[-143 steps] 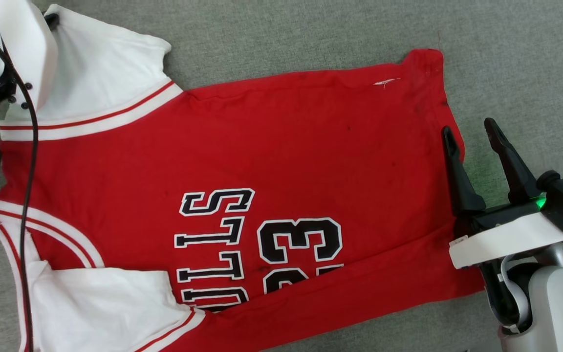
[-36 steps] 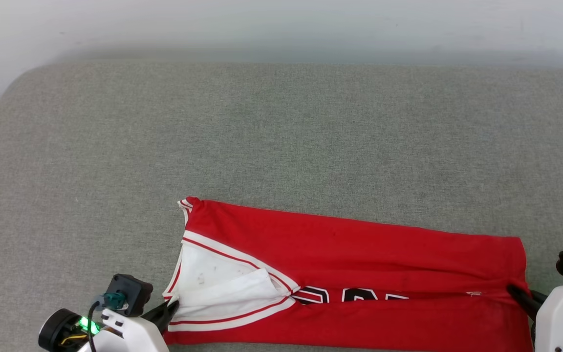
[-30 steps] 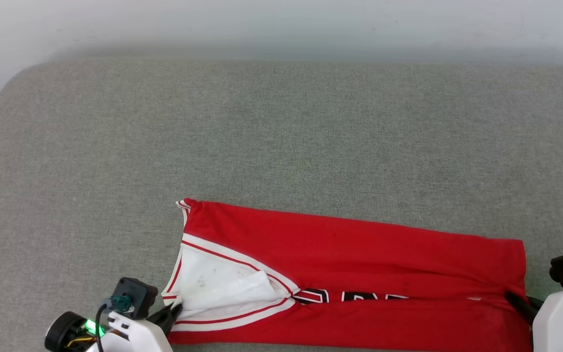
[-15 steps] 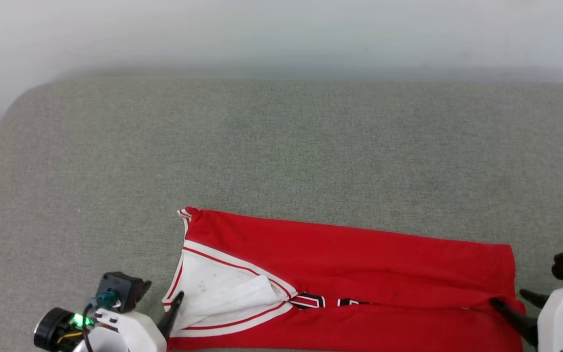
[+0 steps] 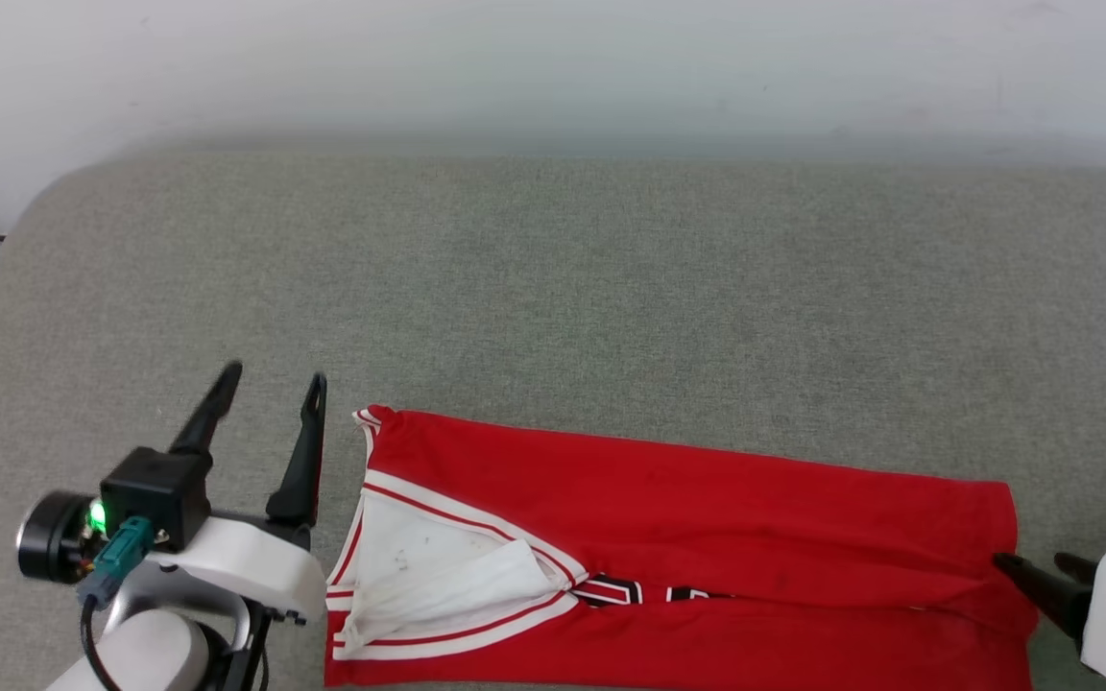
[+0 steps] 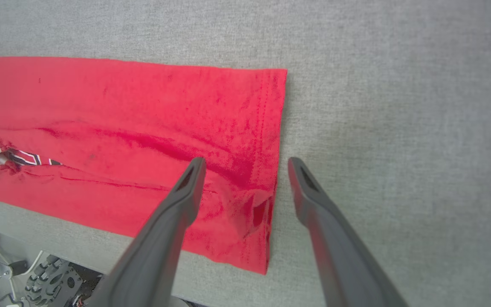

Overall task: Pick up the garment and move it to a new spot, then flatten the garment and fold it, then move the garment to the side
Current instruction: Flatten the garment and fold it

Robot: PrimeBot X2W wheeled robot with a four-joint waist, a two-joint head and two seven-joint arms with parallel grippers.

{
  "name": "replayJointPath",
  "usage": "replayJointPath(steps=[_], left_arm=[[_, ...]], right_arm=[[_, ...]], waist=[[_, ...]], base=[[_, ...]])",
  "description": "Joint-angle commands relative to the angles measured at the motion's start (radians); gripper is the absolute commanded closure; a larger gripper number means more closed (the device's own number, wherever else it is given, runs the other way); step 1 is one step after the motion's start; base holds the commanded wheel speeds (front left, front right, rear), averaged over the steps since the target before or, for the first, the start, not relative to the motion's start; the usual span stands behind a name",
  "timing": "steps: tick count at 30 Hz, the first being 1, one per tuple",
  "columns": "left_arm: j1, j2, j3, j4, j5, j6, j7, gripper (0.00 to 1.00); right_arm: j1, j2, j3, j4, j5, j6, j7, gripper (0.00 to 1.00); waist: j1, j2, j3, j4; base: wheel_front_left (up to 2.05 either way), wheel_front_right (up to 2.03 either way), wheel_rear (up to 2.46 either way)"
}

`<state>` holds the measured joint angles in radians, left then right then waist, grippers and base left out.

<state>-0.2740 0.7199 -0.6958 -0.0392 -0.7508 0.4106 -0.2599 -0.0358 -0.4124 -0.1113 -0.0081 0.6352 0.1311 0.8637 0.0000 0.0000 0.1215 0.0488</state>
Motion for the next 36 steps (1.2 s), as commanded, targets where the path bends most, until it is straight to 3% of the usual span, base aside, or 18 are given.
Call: replayJointPath(steps=[1, 5, 9, 18, 26, 35, 36], left_arm=[[0.021, -0.036, 0.071, -0.037, 0.09, 0.001, -0.006, 0.0], [0.064, -0.104, 0.202, -0.084, 0.239, -0.02, -0.005, 0.0], [0.116, -0.151, 0.301, -0.089, 0.343, -0.034, -0.005, 0.0], [0.165, -0.279, 0.461, -0.067, 0.482, -0.182, -0.005, 0.0], [0.158, -0.359, 0.549, -0.038, 0.551, -0.285, -0.005, 0.0], [0.177, -0.42, 0.613, -0.023, 0.611, -0.359, -0.005, 0.0], [0.18, -0.426, 0.62, -0.021, 0.617, -0.367, -0.005, 0.0]], right_arm=[[-0.006, 0.067, -0.048, -0.002, -0.025, -0.001, 0.031, 0.0], [-0.021, 0.161, -0.136, 0.016, -0.076, -0.001, 0.086, 0.0], [-0.042, 0.21, -0.188, 0.042, -0.12, -0.001, 0.097, 0.0], [-0.091, 0.294, -0.256, 0.144, -0.147, -0.001, 0.094, 0.0], [-0.093, 0.352, -0.185, 0.231, -0.114, 0.001, 0.078, 0.0], [-0.079, 0.37, -0.056, 0.279, -0.069, 0.005, 0.016, 0.0], [-0.078, 0.362, -0.046, 0.284, -0.077, 0.005, 0.008, 0.22]], waist=[[0.0, 0.0, 0.015, 0.007], [0.0, 0.0, 0.037, 0.017], [0.0, 0.0, 0.058, 0.022], [0.0, 0.0, 0.119, 0.04], [0.0, 0.0, 0.134, 0.052], [0.0, 0.0, 0.103, 0.042], [0.0, 0.0, 0.1, 0.041]], base=[[0.0, 0.0, 0.0], [0.0, 0.0, 0.0], [0.0, 0.0, 0.0], [0.0, 0.0, 0.0], [0.0, 0.0, 0.0], [0.0, 0.0, 0.0], [0.0, 0.0, 0.0]])
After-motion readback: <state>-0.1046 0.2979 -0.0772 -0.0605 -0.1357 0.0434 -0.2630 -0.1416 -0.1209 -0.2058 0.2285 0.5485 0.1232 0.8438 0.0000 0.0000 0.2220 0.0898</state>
